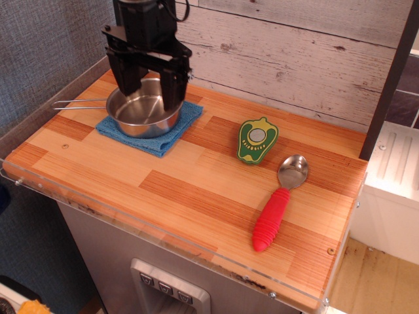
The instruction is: Move the pot and put it on the towel.
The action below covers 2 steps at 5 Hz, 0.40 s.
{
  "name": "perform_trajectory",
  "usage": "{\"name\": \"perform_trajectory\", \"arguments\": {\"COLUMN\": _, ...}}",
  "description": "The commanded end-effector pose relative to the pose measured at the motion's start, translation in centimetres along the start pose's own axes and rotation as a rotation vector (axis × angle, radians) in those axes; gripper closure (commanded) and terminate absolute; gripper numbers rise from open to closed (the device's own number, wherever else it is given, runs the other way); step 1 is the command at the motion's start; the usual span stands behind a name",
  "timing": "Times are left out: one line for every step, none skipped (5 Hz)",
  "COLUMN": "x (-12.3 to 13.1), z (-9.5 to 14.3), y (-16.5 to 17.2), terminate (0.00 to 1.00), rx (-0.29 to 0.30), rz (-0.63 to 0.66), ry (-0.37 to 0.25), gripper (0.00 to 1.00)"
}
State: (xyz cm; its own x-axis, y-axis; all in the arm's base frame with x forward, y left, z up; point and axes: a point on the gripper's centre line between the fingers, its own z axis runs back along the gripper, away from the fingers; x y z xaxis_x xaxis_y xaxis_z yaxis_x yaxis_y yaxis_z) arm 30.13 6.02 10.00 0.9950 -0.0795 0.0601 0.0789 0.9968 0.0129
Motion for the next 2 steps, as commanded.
{"name": "perform_trajectory", "arguments": {"x": -0.12, "z": 1.10, "y": 0.12, "terminate": 0.00, "rx": 0.025, "rz": -0.040, "ry": -0.002, "gripper": 0.00}}
{"name": "perform_trajectory", "arguments": {"x": -0.12, "z": 1.10, "y": 0.12, "terminate": 1.00, "rx": 0.025, "rz": -0.040, "ry": -0.002, "gripper": 0.00}}
